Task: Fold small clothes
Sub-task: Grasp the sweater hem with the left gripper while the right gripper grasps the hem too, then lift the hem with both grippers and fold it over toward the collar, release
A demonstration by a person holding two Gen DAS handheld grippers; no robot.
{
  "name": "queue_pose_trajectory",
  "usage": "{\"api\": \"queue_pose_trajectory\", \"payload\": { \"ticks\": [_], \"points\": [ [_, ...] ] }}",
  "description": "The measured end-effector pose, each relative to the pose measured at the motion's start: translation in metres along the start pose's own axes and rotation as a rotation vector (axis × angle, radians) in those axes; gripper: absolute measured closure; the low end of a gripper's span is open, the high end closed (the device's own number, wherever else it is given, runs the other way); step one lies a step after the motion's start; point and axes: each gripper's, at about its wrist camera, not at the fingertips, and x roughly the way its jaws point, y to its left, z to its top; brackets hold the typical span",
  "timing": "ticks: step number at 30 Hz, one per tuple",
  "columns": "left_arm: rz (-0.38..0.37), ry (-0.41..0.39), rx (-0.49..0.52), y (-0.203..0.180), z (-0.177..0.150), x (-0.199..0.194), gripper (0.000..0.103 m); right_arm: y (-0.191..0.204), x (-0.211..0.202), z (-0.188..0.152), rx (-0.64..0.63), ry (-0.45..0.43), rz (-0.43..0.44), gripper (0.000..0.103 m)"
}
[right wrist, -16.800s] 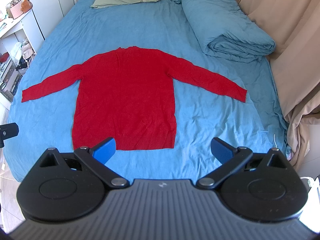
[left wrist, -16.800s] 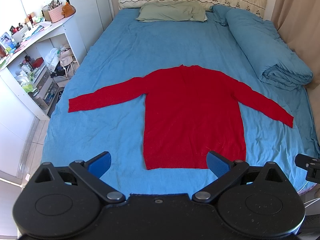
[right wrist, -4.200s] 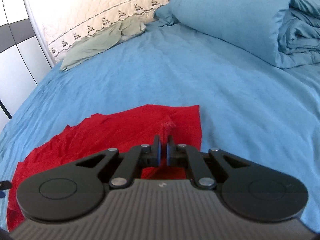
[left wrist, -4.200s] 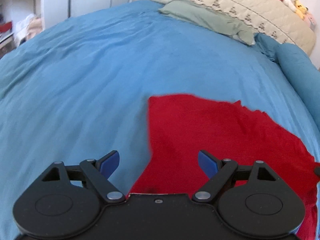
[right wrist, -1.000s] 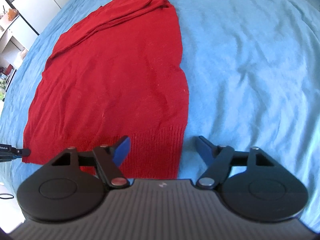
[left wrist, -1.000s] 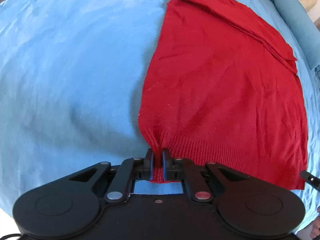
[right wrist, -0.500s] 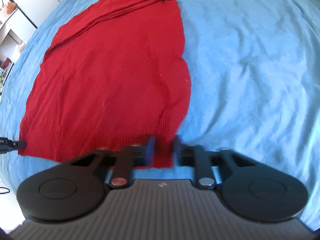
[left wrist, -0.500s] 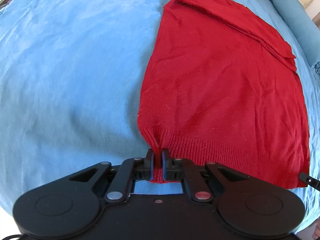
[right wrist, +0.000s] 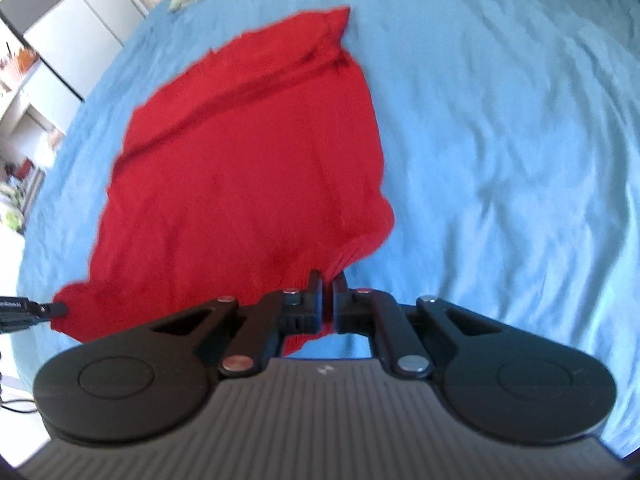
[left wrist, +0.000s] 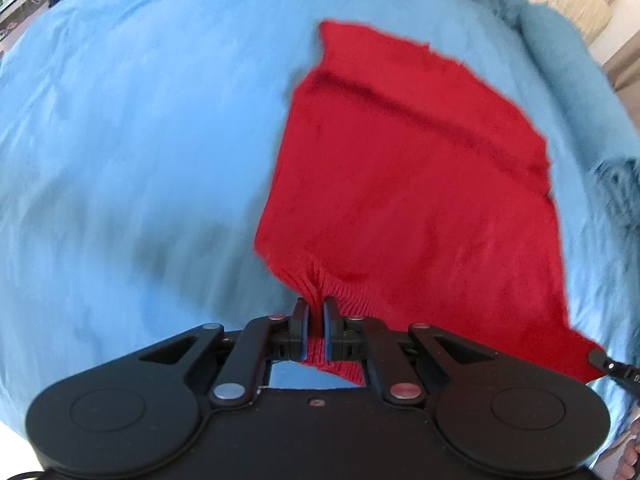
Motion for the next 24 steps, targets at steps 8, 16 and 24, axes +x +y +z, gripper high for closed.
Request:
{"api": "queue_pose_trajectory", "payload": {
  "ticks": [8,16,24],
  "points": [
    [-0.075,-0.091,-0.034,-0.011,0.102,-0.030,0.096,0.028,-0.021,0.104,0.081,-0.075,0.014,0.083],
    [-0.096,-0.213,-0.008,-0.043,0.221,0.023,0.096,0.031,0.053,0.235,0.136,-0.128,0.095,0.083],
    [-0.041,-0.288,0.015,-0.077,0.306,0.144,0.096,0.005,0.197,0.322,0.156,-0.154,0.124,0.083]
  ]
}}
